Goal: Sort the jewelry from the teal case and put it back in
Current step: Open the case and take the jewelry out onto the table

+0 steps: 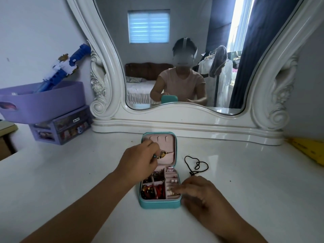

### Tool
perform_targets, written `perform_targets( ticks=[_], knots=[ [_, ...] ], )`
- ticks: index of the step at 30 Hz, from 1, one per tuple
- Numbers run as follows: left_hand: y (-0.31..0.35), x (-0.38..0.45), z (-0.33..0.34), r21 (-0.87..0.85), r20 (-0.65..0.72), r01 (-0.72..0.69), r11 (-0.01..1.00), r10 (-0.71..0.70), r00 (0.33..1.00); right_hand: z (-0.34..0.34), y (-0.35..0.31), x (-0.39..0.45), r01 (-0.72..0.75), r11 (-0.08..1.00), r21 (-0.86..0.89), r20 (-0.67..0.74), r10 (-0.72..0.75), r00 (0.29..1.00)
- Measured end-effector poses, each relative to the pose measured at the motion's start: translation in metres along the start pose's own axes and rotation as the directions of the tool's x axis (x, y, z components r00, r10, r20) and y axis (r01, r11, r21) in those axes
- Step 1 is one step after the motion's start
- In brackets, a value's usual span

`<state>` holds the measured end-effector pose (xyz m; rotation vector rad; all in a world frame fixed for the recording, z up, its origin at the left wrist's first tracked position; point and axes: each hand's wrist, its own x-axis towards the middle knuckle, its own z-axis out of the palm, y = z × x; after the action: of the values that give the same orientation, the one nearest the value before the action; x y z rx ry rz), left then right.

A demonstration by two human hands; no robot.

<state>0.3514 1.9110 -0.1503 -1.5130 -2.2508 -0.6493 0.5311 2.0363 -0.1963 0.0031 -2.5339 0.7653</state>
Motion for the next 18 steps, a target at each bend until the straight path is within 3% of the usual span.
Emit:
perform_targets(
  ticks=[5,13,18],
  knots=[
    [0.000,0.003,0.003,-0.012,0.055,0.018,1.000,-0.018,0.998,0.002,0.001,0.000,0.034,0.999,-0.020,-0.003,-0.034,0.999],
    [0.012,0.017,-0.011,-0.370,-0.036,0.152,0.917,-0.177,0.983,0.005,0.001,0.001,0.020,0.999,0.026,0.005,-0.020,1.000],
    [0.027,0.033,-0.041,-0.587,-0.074,0.107,0.802,-0.185,0.980,0.005,0.001,0.001,0.010,1.000,0.029,-0.016,-0.010,1.000]
  ],
)
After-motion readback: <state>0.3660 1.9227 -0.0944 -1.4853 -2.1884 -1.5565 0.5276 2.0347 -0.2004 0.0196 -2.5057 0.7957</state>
